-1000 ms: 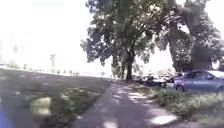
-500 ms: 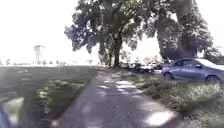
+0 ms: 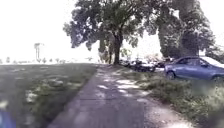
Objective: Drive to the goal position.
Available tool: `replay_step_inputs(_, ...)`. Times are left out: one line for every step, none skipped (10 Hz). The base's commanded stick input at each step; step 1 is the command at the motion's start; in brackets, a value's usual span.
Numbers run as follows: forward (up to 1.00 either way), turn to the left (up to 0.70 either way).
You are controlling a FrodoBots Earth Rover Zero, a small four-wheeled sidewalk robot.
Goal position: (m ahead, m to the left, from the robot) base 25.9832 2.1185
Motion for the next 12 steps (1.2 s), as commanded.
replay_step_inputs(0.70, 0.00)
replay_step_inputs(0.70, 0.00)
replay_step_inputs(0.70, 0.00)
replay_step_inputs(0.70, 0.00)
replay_step_inputs(0.70, 0.00)
replay_step_inputs(0.70, 0.00)
replay_step_inputs(0.70, 0.00)
replay_step_inputs(0.70, 0.00)
replay_step_inputs(0.70, 0.00)
replay_step_inputs(0.70, 0.00)
replay_step_inputs(0.70, 0.00)
replay_step_inputs(0.70, 0.00)
